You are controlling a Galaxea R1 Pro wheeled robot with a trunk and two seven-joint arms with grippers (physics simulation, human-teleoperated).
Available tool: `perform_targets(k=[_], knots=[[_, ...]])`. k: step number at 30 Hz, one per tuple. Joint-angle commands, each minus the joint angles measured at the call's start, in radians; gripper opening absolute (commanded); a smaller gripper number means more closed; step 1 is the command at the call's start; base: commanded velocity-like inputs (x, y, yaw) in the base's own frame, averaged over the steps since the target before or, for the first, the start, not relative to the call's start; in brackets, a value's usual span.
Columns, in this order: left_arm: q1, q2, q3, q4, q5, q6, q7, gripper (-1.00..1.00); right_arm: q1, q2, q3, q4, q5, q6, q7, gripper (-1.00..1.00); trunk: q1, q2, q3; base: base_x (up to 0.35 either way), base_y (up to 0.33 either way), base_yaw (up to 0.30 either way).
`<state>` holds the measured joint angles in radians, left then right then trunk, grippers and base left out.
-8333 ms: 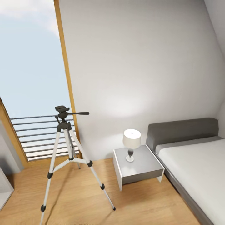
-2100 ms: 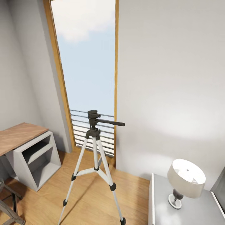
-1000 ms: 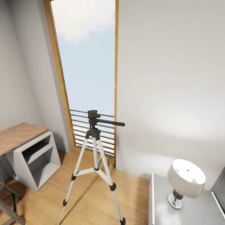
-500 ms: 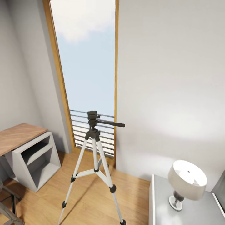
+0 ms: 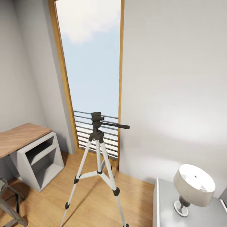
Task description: Attach the digital camera to the camera tripod in the bedroom.
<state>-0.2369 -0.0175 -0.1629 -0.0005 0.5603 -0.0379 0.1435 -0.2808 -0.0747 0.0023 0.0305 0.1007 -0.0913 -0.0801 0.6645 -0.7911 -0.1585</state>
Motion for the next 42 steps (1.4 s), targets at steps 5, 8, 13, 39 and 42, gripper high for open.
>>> perform_targets(k=[5, 8, 13, 39, 42], knots=[[-0.001, -0.002, -0.009, 0.0, 0.006, -0.003, 0.002, -1.0, -0.001, 0.0, 0.001, 0.003, 0.011, -0.005, -0.003, 1.0, 0.0, -0.001, -0.001, 0.0, -0.224, 0.26], [-0.001, -0.002, -0.009, 0.0, 0.006, -0.003, 0.002, -1.0, -0.001, -0.001, 0.001, 0.003, 0.011, -0.005, -0.003, 1.0, 0.0, -0.001, -0.001, 0.0, -0.265, 0.267], [-0.001, -0.002, -0.009, 0.0, 0.006, -0.003, 0.002, -1.0, -0.001, -0.001, 0.001, 0.003, 0.011, -0.005, -0.003, 1.0, 0.0, -0.001, -0.001, 0.0, -0.193, 0.268], [-0.001, -0.001, -0.008, 0.0, 0.007, -0.002, 0.002, -1.0, -0.001, -0.002, 0.001, 0.003, 0.011, -0.007, -0.004, 1.0, 0.0, -0.001, -0.001, 0.0, -0.003, 0.132], [-0.001, -0.001, -0.008, 0.0, 0.007, -0.002, 0.002, -1.0, -0.001, -0.002, 0.001, 0.003, 0.011, -0.007, -0.004, 1.0, 0.0, -0.001, -0.001, 0.0, 0.0, 0.266]])
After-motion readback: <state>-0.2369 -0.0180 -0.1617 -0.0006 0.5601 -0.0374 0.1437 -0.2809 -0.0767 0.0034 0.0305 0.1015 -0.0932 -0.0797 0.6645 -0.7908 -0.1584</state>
